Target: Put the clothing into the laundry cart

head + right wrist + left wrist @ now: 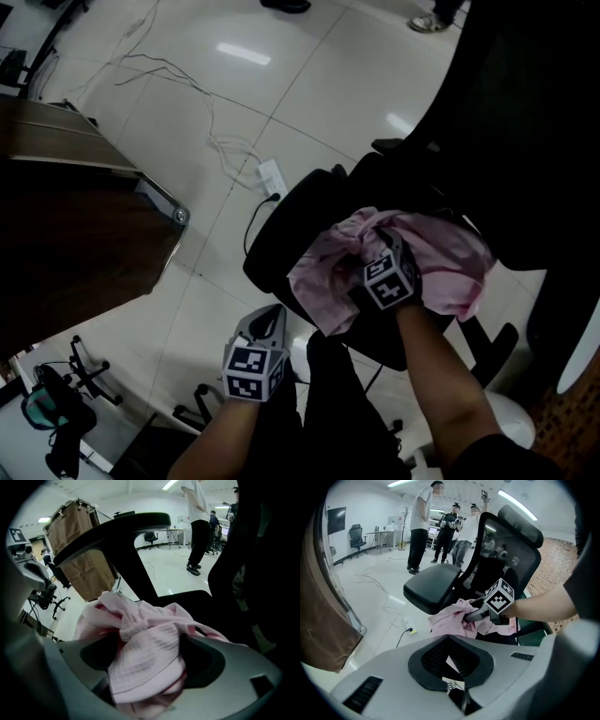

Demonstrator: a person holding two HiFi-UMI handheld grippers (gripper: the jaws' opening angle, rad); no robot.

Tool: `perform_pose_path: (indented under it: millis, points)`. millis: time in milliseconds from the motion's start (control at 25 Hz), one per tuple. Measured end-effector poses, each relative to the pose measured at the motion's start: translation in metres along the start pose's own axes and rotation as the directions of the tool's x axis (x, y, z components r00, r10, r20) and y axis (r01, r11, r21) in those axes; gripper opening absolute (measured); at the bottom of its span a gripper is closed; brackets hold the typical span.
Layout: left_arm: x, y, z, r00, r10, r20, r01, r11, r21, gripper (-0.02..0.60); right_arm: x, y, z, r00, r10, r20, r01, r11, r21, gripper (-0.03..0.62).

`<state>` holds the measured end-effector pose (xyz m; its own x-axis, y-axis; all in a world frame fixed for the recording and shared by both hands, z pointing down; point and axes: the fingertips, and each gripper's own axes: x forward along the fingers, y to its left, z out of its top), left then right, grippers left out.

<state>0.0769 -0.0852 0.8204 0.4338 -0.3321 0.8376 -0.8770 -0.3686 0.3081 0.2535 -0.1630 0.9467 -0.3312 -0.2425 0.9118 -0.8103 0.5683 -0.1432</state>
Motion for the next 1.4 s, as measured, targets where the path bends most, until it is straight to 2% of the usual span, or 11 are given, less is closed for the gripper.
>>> perform_pose_path:
  millis: [280, 400, 480, 520, 560, 600, 760, 880, 960, 1120, 1400]
  points:
    - [0.023, 0.003, -0.014, 1.0, -0.015, -0.019, 0.016, 1.0, 0.01, 0.0, 0.024, 0.002, -0.015, 0.998, -0.022, -0.053, 0.02, 0.999, -0.045, 0.46]
    - [0.029, 0.001, -0.018, 0.999, -0.025, -0.023, 0.025, 1.0, 0.005, 0.0, 0.027, 0.0, -0.014, 0.998, -0.028, -0.061, 0.025, 0.999, -0.044, 0.437]
    - [0.031, 0.002, -0.019, 0.999, -0.024, -0.024, 0.024, 1.0, 0.003, 0.0, 0.026, -0.002, -0.011, 0.998, -0.04, -0.053, 0.038, 0.999, -0.034, 0.388]
    - [0.032, 0.001, -0.018, 0.999, -0.025, -0.022, 0.025, 1.0, 0.003, 0.0, 0.025, -0.003, -0.009, 0.998, -0.048, -0.042, 0.047, 0.999, -0.027, 0.325]
    - [0.032, 0.0, -0.016, 0.999, -0.029, -0.019, 0.029, 1.0, 0.006, 0.0, 0.023, -0.004, -0.008, 0.998, -0.055, -0.03, 0.054, 0.998, -0.018, 0.214]
    - [0.031, -0.002, -0.014, 0.999, -0.034, -0.016, 0.034, 0.999, 0.011, 0.0, 0.022, -0.005, -0.008, 0.998, -0.055, -0.023, 0.055, 0.998, -0.005, 0.157]
    - [0.026, -0.007, -0.007, 0.999, -0.046, -0.003, 0.047, 0.998, 0.036, 0.0, 0.012, -0.005, -0.006, 1.0, -0.014, -0.002, 0.014, 0.998, 0.063, 0.133]
    - [0.017, -0.009, -0.004, 0.999, -0.042, 0.008, 0.042, 0.998, 0.052, 0.0, -0.012, -0.009, 0.009, 0.991, 0.002, 0.13, -0.022, 0.989, 0.145, 0.13]
    - [0.007, -0.011, -0.003, 0.999, -0.04, 0.018, 0.039, 0.997, 0.064, 0.0, -0.039, -0.011, 0.02, 0.964, 0.01, 0.264, -0.072, 0.971, 0.227, 0.13]
    - [-0.02, -0.014, 0.004, 0.998, -0.038, 0.051, 0.034, 0.995, 0.091, 0.0, -0.106, -0.014, 0.035, 0.88, -0.02, 0.474, -0.155, 0.932, 0.327, 0.13]
    - [-0.084, -0.011, 0.033, 0.989, -0.037, 0.141, 0.021, 0.994, 0.11, 0.0, -0.235, -0.001, 0.063, 0.781, -0.113, 0.614, -0.188, 0.895, 0.404, 0.129]
